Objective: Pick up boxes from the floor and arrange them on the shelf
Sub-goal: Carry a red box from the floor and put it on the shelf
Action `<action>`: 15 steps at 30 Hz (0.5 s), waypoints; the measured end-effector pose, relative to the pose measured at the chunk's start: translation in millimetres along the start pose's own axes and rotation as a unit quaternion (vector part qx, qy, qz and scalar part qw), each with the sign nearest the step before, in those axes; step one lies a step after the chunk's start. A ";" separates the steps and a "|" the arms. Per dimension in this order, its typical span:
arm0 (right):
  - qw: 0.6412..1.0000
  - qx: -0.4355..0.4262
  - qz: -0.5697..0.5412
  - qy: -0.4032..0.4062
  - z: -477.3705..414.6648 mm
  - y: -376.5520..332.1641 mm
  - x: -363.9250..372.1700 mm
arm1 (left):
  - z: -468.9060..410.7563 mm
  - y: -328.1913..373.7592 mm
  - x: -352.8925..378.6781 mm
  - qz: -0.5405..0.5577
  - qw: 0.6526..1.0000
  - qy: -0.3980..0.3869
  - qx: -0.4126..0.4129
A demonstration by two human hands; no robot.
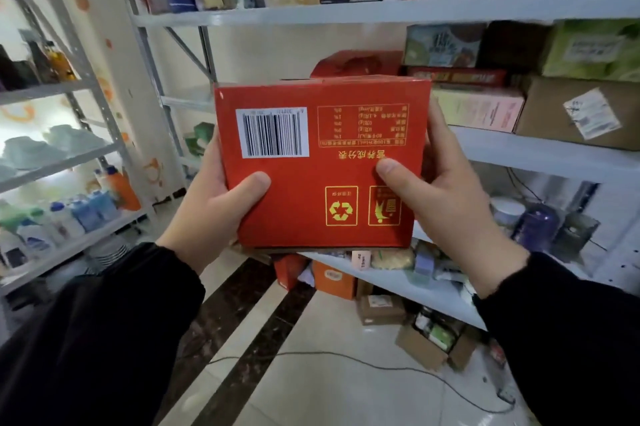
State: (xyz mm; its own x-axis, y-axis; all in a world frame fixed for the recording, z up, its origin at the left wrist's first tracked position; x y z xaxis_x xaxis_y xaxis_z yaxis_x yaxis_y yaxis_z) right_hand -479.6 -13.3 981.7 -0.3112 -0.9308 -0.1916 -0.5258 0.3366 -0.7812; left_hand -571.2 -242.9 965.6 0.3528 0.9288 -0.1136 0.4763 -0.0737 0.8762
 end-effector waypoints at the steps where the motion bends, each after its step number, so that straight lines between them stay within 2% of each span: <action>1: 1.000 0.004 0.007 0.001 -3.1 3.5 9.7 | -6.7 -9.9 -10.3 0.019 1.000 -0.003 -0.005; 5: 0.999 0.017 0.039 0.013 -18.2 16.8 28.6 | -36.2 -45.4 -31.4 0.079 0.996 -0.012 -0.026; 15: 0.995 0.054 0.085 0.023 -75.2 75.6 16.5 | -123.9 -111.5 -6.8 0.130 0.989 -0.066 -0.033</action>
State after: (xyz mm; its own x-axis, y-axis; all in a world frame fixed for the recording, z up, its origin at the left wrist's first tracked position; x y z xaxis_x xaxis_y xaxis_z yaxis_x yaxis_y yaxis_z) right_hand -584.0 7.4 964.1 -0.4251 -0.8538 -0.3003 -0.3752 0.4682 -0.8000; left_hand -726.5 -195.9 926.7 0.5611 0.8253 0.0638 0.3025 -0.2762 0.9122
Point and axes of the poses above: each hand's wrist, its own z-axis away from the middle knuckle, its own x-axis out of the palm, y = z × x, the point moved 10 cm from there along -z, towards the middle knuckle
